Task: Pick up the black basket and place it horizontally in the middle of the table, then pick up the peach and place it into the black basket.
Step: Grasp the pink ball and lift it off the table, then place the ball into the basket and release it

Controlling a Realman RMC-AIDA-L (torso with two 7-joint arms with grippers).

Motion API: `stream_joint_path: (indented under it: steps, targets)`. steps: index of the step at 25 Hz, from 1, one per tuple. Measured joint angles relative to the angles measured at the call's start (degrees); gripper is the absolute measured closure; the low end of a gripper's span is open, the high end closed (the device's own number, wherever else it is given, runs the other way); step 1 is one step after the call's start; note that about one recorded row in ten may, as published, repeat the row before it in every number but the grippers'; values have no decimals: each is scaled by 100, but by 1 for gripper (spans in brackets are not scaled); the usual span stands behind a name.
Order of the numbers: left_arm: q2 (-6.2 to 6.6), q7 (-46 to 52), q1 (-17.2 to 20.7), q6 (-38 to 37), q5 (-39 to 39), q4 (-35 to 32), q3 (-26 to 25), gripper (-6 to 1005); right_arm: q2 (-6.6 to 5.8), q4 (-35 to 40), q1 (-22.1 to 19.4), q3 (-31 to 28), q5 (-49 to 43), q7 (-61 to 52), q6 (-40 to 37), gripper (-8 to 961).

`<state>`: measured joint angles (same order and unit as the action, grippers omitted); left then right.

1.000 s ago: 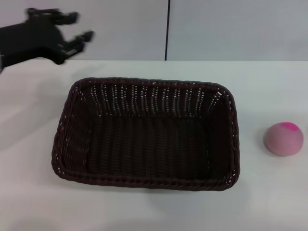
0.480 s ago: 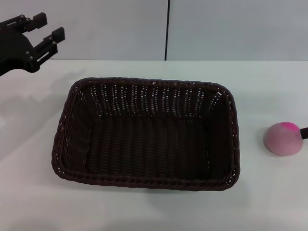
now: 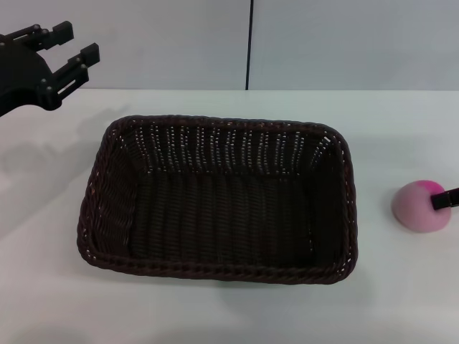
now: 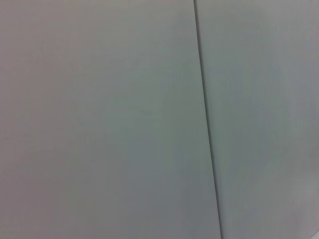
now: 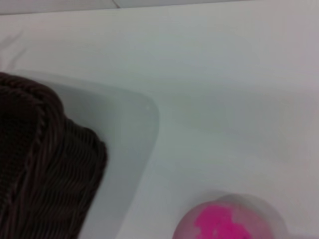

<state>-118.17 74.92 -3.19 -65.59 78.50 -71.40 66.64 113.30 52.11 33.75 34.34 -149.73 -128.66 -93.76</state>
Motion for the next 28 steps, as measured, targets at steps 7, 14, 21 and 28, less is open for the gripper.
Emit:
stream_joint_path:
  steps: [7,14,21,28]
  targets:
    - [-4,4,9,12,7,24,-9,534,23,40,-33,-10,66,20,22,591]
    - [-6,2,110,4,9,42,6,534,46,291,-81,-51,432,68,-123,818]
    - [-15,2,222,-1,-5,42,17,533,154,1970,-313,-47,1135,-265,-852,903]
    - [-32,9,290,-24,-29,53,27,533,443,3886,-160,346,2245,-779,-1860,926]
